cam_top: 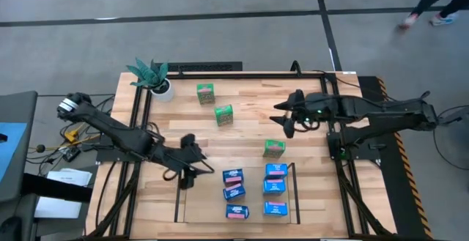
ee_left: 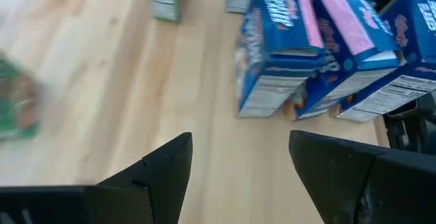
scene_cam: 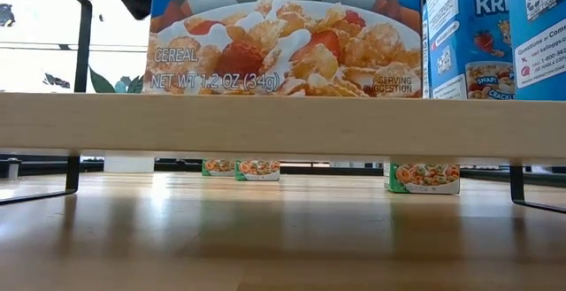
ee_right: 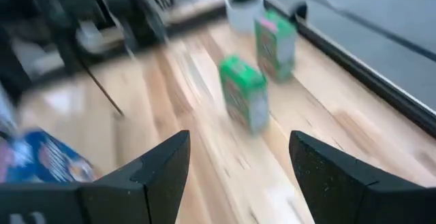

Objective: Stack cereal on shelf
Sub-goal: Put the bottom green cereal box on the shelf

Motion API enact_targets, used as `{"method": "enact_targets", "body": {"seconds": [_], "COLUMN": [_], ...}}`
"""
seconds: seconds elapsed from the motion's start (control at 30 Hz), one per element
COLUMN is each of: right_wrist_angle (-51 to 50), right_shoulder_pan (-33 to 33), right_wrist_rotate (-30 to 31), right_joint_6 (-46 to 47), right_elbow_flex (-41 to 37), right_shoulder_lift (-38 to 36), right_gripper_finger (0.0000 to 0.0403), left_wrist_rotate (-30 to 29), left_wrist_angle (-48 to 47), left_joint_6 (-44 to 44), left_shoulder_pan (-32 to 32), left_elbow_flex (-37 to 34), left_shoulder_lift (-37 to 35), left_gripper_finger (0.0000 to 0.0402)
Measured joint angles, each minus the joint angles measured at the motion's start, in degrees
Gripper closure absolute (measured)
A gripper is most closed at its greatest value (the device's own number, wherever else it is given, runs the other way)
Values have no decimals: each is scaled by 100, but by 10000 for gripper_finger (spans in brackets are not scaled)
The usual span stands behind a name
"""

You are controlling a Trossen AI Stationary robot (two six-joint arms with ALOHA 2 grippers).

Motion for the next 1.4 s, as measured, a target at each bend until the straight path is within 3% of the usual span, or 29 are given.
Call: {"method": "enact_targets", "body": {"seconds": [0.17,0.27,0.4,0.63,0.8,0.93,1.13,1.4], "right_wrist_angle": [-2078,-2771,-2927,-3031,-3415,-3524,-3482,-2938], "right_shoulder_pan": [50,291,838,1733,1887,1884,1851,1899], "right_wrist_rotate": [-2,-67,-202,29,484,507,520,610], "right_joint_6": [-486,-507,-373,11,143,160,160,594], "right_elbow_flex": [1125,1589,1691,1681,1676,1672,1544,364], "right_shoulder_lift": [623,913,1130,1696,2148,2322,2116,523], "right_gripper_finger": [127,127,127,127,127,127,127,127], "left_wrist_rotate": [-732,-1170,-1596,-1716,-1885,-1888,-1894,-2087], "left_wrist_angle": [-309,-356,-383,-365,-356,-331,-321,-321], "left_joint_6": [-115,-116,-67,-67,-155,-268,-322,-259], "left_shoulder_pan": [2,2,4,11,20,22,24,26], "left_elbow_flex": [0,2,2,2,2,2,4,4], "left_shoulder_lift": [-611,-864,-1026,-1009,-982,-945,-934,-934], "left_gripper_finger": [168,168,168,168,168,168,168,168]}}
